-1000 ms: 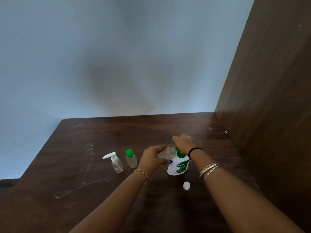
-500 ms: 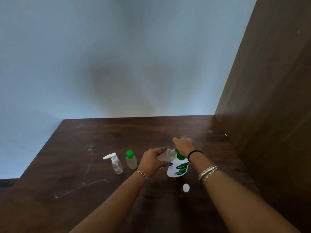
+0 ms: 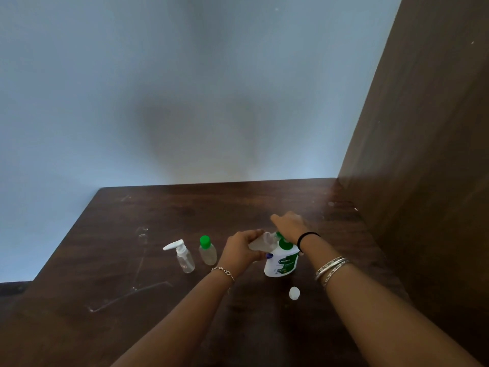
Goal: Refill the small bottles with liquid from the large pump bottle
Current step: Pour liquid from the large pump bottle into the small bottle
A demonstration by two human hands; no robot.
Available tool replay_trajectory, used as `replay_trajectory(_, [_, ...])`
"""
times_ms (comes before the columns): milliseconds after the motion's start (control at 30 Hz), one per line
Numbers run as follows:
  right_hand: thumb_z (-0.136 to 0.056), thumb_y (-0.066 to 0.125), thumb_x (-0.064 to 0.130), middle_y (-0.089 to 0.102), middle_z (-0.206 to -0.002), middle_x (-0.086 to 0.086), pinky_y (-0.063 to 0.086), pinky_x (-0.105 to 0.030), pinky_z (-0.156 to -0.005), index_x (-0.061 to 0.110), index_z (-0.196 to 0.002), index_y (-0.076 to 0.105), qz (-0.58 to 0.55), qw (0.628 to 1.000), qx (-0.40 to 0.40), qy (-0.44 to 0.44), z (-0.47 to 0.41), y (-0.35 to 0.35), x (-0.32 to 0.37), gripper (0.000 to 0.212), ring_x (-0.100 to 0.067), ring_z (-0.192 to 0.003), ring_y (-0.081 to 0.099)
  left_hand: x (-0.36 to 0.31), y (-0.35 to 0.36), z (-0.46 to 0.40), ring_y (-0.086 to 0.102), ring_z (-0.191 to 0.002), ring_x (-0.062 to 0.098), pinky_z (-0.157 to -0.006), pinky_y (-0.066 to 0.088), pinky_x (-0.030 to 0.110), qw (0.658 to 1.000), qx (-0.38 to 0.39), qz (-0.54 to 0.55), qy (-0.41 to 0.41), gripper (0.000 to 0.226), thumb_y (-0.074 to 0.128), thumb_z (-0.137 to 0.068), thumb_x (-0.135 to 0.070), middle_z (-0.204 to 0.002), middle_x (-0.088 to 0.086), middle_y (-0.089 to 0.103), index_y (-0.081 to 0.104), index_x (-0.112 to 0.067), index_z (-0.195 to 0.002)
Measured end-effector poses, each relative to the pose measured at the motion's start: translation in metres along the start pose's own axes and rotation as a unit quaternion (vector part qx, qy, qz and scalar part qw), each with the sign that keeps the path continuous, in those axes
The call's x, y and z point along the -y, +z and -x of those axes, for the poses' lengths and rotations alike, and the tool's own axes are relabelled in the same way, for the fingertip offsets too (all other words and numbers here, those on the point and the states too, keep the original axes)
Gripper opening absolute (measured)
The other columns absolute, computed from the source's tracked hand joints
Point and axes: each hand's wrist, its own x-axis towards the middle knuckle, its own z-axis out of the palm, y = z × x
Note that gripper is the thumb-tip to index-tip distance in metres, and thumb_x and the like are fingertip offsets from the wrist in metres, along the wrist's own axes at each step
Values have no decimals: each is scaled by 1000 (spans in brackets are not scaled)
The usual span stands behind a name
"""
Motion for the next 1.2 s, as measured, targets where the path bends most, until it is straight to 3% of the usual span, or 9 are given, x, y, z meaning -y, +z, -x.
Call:
replay_trajectory(267, [-89, 42, 32, 55, -89, -14, 37, -29, -71, 6, -87, 59, 3, 1000, -25, -10, 1, 1, -2, 31, -28, -83, 51, 1, 1, 1, 54, -116, 10, -89, 35, 11, 1000, -6, 3, -5, 63, 79, -66, -22, -123, 2, 62, 56, -17, -124])
replay_trajectory(367, [-89, 42, 34, 55, -88, -13, 37, -29, -71, 9, -75, 55, 11, 1000, -20, -13, 3, 0, -2, 31, -28, -84, 52, 1, 1, 2, 54, -116, 10, -93, 37, 16, 1000, -6, 6, -3, 62, 79, -66, -21, -122, 2, 63, 56, -17, -124])
replay_trajectory(433, [-90, 41, 35, 56, -90, -14, 36, -29, -72, 11, -67, 49, 18, 1000, -4, -15, 2, -3, 0, 33, -29, -91, 56, -1, 0, 3, 54, -116, 10, -94, 37, 17, 1000, -3, 12, -1, 63, 79, -66, -21, -123, 2, 62, 55, -16, -124])
replay_trajectory(533, [-89, 41, 35, 60, -101, -19, 37, -30, -75, 9, -81, 53, 22, 1000, 0, -18, 0, -4, 0, 30, -33, -103, 57, -4, 0, 3, 54, -116, 11, -96, 38, 19, 1000, -2, 11, 1, 64, 79, -66, -23, -123, 3, 62, 54, -16, -125])
replay_trajectory(667, [-89, 40, 34, 58, -96, -15, 38, -30, -74, 9, -90, 59, 23, 999, -29, -21, 3, -1, -3, 31, -28, -86, 51, -2, 0, 4, 54, -117, 11, -93, 36, 16, 1000, -6, -1, -1, 64, 78, -67, -23, -124, 2, 62, 54, -17, -126])
replay_trajectory(733, [-89, 40, 34, 56, -90, -13, 37, -30, -71, 10, -82, 58, 28, 999, -31, -20, 3, 0, -4, 32, -27, -81, 50, -2, 0, 4, 53, -117, 11, -94, 36, 16, 1000, -4, -2, -2, 64, 78, -67, -23, -125, 2, 61, 54, -16, -126])
replay_trajectory(833, [-88, 40, 37, 57, -88, -13, 38, -30, -72, 13, -65, 49, 37, 999, -7, -21, 1, -2, -2, 34, -28, -84, 53, -4, 0, 5, 54, -117, 11, -93, 36, 15, 1000, 1, 9, -5, 64, 79, -67, -23, -124, 2, 62, 54, -15, -126])
replay_trajectory(967, [-88, 40, 37, 59, -97, -17, 41, -32, -76, 11, -76, 51, 39, 999, 2, -20, 1, -4, 0, 31, -32, -98, 58, -5, -1, 5, 55, -115, 10, -88, 35, 11, 1000, 5, 19, -8, 65, 79, -66, -24, -124, 2, 62, 54, -16, -126])
replay_trajectory(1200, [-88, 40, 37, 58, -92, -16, 38, -30, -72, 10, -82, 58, 56, 998, -25, -23, 2, -1, -2, 33, -29, -85, 53, -1, -1, 7, 55, -115, 10, -91, 36, 14, 1000, 0, 10, -8, 65, 79, -66, -25, -124, 1, 62, 55, -16, -125])
